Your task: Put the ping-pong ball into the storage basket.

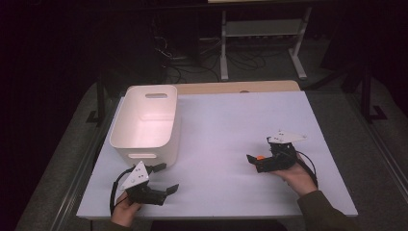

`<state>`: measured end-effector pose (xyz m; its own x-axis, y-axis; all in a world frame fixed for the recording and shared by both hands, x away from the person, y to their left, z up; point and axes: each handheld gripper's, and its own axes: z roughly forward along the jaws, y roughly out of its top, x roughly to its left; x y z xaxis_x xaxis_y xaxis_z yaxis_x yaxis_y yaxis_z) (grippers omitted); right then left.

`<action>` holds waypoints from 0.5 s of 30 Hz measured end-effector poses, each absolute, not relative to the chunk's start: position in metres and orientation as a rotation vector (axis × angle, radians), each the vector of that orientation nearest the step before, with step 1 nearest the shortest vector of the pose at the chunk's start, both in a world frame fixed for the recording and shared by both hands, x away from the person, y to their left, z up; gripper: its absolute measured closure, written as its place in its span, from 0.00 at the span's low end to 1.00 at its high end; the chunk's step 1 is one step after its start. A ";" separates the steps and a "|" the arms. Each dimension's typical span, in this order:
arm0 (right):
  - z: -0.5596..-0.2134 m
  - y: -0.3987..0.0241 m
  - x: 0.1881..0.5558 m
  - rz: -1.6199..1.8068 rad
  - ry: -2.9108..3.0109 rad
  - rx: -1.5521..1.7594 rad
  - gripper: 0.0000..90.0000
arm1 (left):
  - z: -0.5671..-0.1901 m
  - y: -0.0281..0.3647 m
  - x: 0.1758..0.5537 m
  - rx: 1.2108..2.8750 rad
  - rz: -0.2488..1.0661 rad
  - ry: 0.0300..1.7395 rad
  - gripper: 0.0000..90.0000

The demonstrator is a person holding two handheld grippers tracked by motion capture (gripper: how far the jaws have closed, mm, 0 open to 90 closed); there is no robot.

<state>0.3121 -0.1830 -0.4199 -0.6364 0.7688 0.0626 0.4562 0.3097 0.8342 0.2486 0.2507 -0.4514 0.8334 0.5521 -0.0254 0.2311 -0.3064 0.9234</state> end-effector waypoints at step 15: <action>-0.424 -0.185 0.315 1.236 2.246 1.101 0.00 | -0.451 0.251 0.248 1.894 0.361 0.583 0.16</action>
